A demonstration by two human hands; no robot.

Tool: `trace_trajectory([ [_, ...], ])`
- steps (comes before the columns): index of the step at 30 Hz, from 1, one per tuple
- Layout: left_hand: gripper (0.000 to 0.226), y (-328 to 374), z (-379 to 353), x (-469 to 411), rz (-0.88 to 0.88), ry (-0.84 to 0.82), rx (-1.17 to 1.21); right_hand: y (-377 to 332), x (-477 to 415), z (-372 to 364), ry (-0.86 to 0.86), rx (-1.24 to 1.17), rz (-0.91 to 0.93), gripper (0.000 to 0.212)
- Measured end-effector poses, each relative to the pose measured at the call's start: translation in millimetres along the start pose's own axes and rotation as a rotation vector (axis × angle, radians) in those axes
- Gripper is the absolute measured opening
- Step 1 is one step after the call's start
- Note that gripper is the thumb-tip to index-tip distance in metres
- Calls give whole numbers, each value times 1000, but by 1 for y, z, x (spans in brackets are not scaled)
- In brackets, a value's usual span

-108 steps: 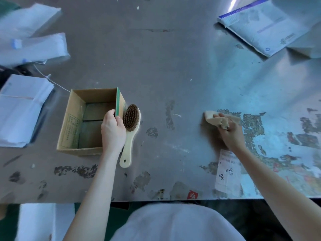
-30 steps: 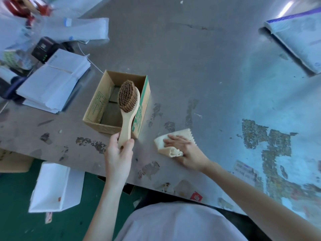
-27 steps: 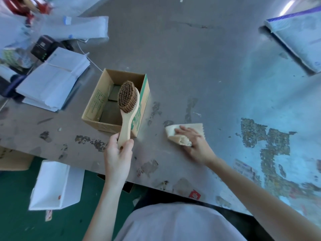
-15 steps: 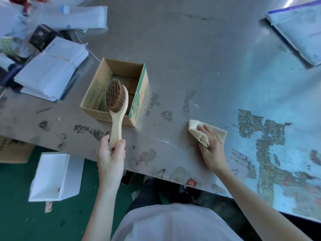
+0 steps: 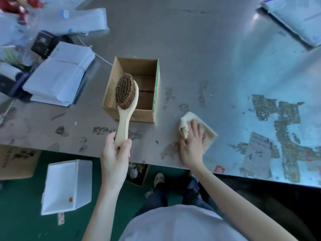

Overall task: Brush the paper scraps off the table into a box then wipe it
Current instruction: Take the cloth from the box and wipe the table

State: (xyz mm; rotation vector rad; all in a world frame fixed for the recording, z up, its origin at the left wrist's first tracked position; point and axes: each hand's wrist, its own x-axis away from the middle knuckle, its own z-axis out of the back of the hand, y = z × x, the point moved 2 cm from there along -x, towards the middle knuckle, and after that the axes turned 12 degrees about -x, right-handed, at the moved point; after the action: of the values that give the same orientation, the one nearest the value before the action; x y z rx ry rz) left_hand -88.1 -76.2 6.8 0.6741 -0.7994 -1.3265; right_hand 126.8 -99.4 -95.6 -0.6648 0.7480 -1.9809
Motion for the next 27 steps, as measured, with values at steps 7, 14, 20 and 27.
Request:
trace_trajectory([
  [7,31,-25,46,-1,30,48,27,-74,54,-83,-370,-4,339,58],
  [14,28,-39,69,-3,55,107,57,-82,66,-104,-615,178,743,61],
  [20,26,-39,66,-3,60,80,55,-28,56,-48,-637,414,952,66],
  [27,19,-25,40,-3,32,52,73,56,41,53,-258,187,464,62],
])
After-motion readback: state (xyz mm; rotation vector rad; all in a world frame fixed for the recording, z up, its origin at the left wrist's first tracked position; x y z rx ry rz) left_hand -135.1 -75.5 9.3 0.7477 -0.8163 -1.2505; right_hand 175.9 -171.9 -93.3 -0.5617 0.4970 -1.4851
